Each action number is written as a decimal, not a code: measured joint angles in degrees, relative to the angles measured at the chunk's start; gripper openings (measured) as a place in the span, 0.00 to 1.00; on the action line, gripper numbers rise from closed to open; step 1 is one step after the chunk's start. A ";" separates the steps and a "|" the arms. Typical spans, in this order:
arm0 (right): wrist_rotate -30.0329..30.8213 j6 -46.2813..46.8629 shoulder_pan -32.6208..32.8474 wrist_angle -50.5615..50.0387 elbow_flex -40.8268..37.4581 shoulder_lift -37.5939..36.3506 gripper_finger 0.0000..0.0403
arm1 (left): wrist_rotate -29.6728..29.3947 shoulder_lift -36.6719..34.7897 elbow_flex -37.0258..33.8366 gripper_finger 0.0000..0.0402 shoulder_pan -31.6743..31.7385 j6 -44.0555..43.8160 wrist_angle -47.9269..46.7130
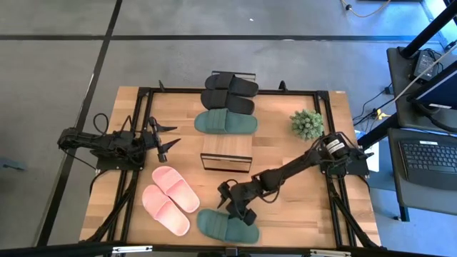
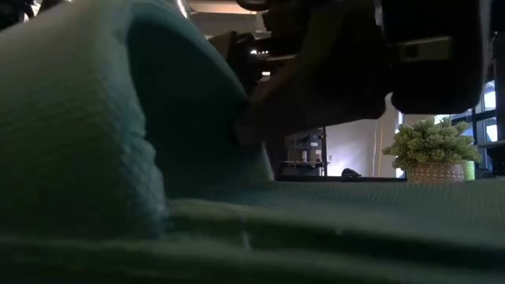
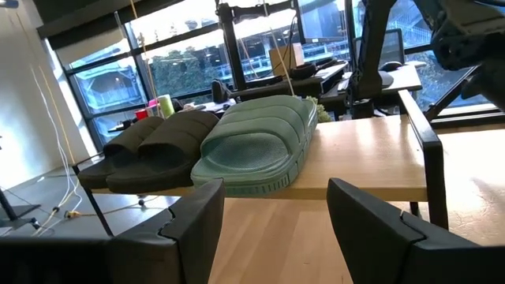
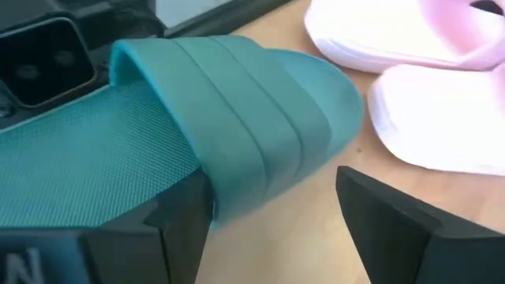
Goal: Pick and place slides into the shelf
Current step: Put the blue slipper on the shelf
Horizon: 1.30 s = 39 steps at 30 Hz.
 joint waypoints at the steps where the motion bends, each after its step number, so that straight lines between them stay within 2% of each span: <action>1: 0.09 0.04 0.00 0.02 0.00 0.00 0.66 | 0.01 0.00 0.01 0.54 -0.01 0.00 0.00; 10: -0.07 0.39 0.12 0.53 0.00 0.00 0.66 | -0.01 0.00 -0.01 0.54 -0.01 0.09 0.00; 16: -0.21 5.01 0.31 3.15 0.00 -0.09 0.66 | -0.03 0.00 -0.01 0.54 -0.01 0.07 0.00; 23: 0.03 4.52 0.26 2.35 0.00 -0.09 0.66 | -0.03 0.00 -0.01 0.54 -0.01 0.07 0.00; 31: 3.04 -0.16 0.06 1.81 -0.02 -0.09 0.65 | -0.03 0.00 -0.01 0.54 -0.01 0.07 0.00; 35: 3.01 -0.48 0.04 1.79 -0.01 -0.09 0.59 | -0.03 0.00 -0.02 0.54 -0.01 0.07 0.00; 39: 2.97 -0.48 0.02 1.75 -0.08 -0.09 0.48 | -0.03 0.00 0.00 0.54 0.00 0.07 0.00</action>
